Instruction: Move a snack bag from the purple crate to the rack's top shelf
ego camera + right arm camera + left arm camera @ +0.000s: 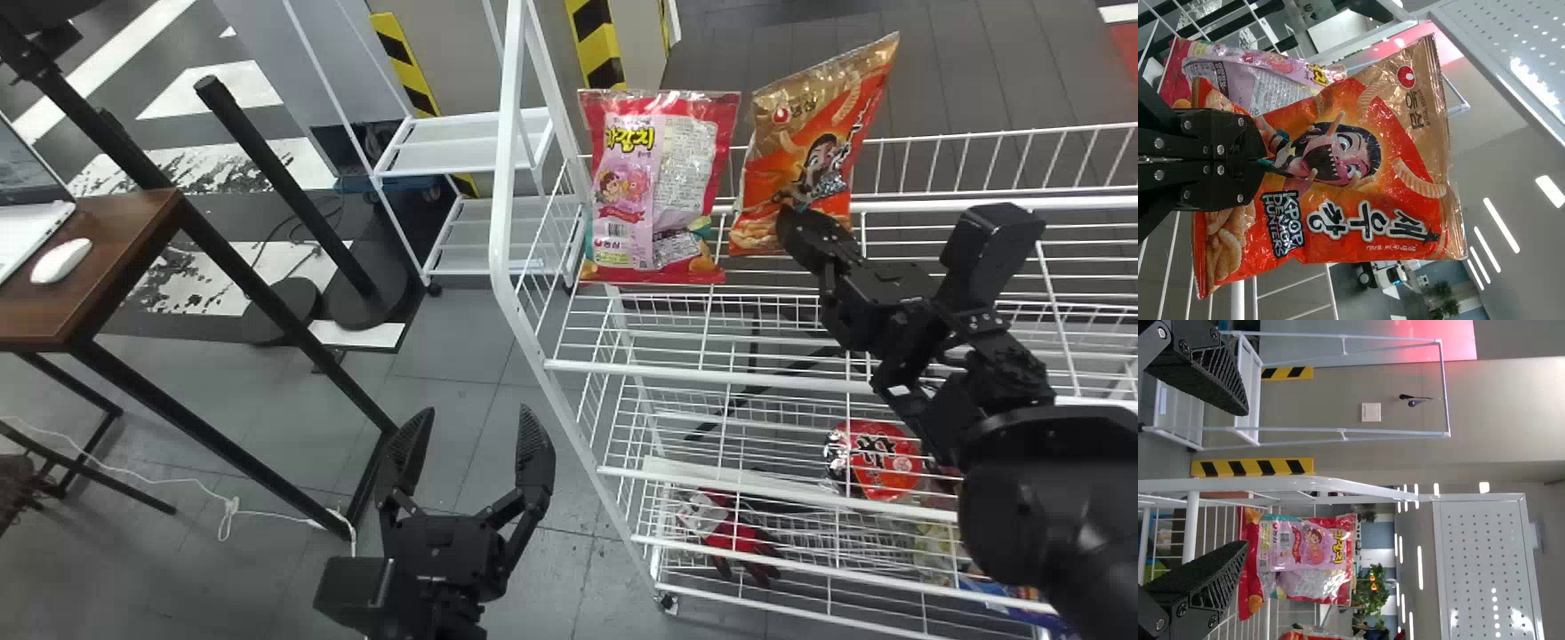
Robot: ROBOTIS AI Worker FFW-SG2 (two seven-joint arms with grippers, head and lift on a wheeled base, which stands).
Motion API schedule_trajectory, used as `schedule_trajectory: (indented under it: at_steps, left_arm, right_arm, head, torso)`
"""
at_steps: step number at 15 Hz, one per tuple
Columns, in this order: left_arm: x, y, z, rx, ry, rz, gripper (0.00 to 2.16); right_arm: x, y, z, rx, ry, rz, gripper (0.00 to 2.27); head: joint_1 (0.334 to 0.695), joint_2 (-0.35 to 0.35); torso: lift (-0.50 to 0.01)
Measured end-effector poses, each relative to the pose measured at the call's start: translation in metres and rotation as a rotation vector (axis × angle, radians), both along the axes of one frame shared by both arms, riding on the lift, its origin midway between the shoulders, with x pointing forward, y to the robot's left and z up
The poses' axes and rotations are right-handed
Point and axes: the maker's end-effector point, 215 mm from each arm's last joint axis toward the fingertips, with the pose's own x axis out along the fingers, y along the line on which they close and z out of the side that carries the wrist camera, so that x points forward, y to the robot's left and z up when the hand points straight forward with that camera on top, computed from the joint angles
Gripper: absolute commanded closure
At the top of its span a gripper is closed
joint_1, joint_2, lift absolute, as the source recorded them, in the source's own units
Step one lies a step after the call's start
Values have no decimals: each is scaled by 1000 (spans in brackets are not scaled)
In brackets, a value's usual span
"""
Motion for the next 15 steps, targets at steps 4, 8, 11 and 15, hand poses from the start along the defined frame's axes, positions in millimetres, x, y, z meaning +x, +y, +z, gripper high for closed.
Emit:
schedule_trajectory:
  at_steps: [4,8,11,15]
  left_arm:
    - [0,0,1,0,-5,0,130]
    - [-1,1,2,1,-11,2,130]
    - [-1,2,2,2,-14,3,130]
    - [-1,2,1,2,-12,5,124]
  right_arm:
    - [8,-4,-3,-2,15,-6,1717]
    - [12,-6,-12,-9,42,-5,1713]
    - [14,-8,-16,-10,56,-9,1615]
    - [16,-7,-17,-10,61,-6,1318]
  head:
    - [695,350]
    - [695,350]
    - [695,350]
    - [695,350]
  torso:
    - [0]
    - [0]
    - [0]
    - [0]
